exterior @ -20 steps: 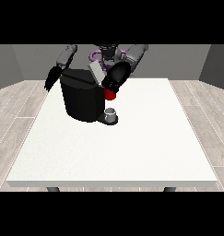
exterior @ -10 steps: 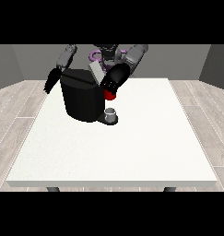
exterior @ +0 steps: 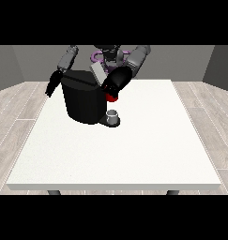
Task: Insert the coffee pod into the coffee machine and close the lid
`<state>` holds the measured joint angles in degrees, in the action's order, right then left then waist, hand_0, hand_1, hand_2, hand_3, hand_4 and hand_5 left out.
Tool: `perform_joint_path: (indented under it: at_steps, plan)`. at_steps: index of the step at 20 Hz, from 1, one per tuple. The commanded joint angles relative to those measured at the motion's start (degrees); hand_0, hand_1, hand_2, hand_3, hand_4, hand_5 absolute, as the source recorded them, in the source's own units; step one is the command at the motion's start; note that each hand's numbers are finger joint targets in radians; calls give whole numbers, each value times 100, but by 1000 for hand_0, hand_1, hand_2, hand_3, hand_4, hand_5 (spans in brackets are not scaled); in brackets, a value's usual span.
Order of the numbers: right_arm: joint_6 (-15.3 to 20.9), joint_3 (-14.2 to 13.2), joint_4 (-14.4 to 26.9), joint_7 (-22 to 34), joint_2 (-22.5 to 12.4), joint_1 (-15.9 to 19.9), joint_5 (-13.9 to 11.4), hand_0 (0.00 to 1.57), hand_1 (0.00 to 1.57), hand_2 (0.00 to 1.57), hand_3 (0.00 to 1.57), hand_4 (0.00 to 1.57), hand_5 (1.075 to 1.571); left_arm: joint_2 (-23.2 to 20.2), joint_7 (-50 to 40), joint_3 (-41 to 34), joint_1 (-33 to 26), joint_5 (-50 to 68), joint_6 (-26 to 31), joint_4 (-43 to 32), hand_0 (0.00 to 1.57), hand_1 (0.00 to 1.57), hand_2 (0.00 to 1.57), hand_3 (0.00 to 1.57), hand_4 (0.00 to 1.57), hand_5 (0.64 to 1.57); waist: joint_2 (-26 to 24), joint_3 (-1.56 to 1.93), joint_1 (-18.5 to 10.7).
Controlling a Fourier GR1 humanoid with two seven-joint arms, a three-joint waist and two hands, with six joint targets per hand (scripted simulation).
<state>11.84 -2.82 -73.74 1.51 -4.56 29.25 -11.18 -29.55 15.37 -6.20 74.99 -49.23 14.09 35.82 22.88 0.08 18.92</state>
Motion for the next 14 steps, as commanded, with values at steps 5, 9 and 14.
perform_joint_path:
  at_steps: [5, 9, 14]
  plan:
    - [103, -118, 203, -210, -28, 28, -13, 0, 0, 0, 0, 202, 1571, -249, 246, 151, 144, -269, -113, 58, 742, 742, 871, 653, 0, 1571, 140, -4, -116]
    - [-151, -43, 36, -4, -218, -61, -25, 0, 0, 0, 0, 117, 1571, -280, 31, 57, 20, -325, -239, -135, 0, 0, 635, 508, 0, 1571, -64, -6, 70]
    - [-22, 60, -207, 283, 4, 60, -31, 0, 0, 0, 0, 153, 1571, -399, 400, 36, -90, -374, -478, -183, 0, 0, 526, 441, 0, 1571, -29, -8, -21]
